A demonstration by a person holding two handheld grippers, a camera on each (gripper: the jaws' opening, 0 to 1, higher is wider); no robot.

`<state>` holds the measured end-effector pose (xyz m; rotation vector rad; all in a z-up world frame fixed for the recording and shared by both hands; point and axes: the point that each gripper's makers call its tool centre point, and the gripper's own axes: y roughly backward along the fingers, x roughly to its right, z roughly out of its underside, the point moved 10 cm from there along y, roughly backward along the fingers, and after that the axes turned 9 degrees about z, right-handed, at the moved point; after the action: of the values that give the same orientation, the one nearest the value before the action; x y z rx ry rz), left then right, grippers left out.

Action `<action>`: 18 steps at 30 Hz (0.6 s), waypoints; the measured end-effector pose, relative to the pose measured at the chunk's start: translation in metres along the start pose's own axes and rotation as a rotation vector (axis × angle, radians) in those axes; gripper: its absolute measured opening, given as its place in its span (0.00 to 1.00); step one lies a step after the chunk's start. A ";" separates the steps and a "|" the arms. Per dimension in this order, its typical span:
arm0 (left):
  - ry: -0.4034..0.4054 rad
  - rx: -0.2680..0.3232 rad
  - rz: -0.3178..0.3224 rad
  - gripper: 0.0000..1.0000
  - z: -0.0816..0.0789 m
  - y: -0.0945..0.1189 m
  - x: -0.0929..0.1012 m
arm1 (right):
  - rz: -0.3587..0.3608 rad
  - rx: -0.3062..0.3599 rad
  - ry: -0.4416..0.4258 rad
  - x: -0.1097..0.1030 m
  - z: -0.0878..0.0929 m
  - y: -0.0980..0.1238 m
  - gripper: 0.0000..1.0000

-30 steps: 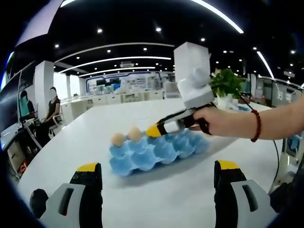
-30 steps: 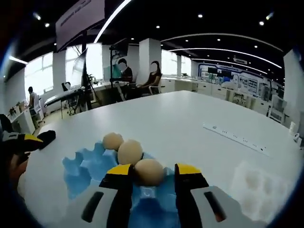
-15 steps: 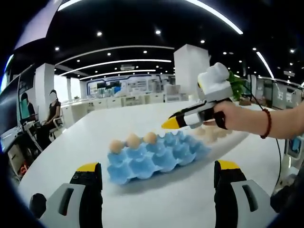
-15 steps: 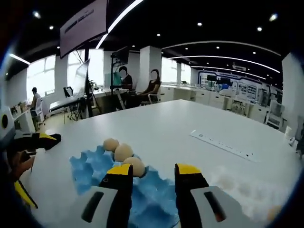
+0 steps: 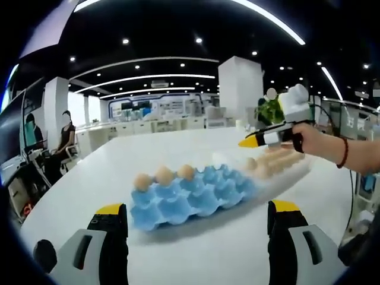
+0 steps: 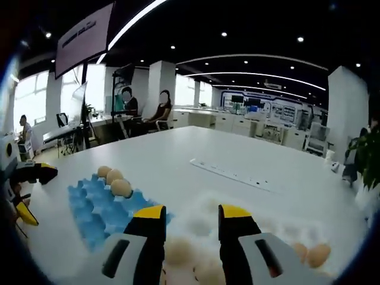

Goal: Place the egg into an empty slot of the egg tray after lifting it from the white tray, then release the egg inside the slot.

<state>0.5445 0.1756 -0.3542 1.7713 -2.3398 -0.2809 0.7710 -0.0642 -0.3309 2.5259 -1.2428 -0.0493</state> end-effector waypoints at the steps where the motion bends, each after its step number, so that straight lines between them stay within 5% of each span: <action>1: -0.004 -0.005 0.003 1.00 0.000 -0.001 0.001 | 0.010 0.004 -0.004 0.006 0.001 0.002 0.36; 18: -0.021 -0.027 0.023 1.00 0.001 -0.008 0.007 | 0.122 -0.029 -0.021 0.051 0.020 0.022 0.36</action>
<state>0.5498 0.1665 -0.3576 1.7362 -2.3577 -0.3276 0.7824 -0.1215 -0.3376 2.4253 -1.3916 -0.0656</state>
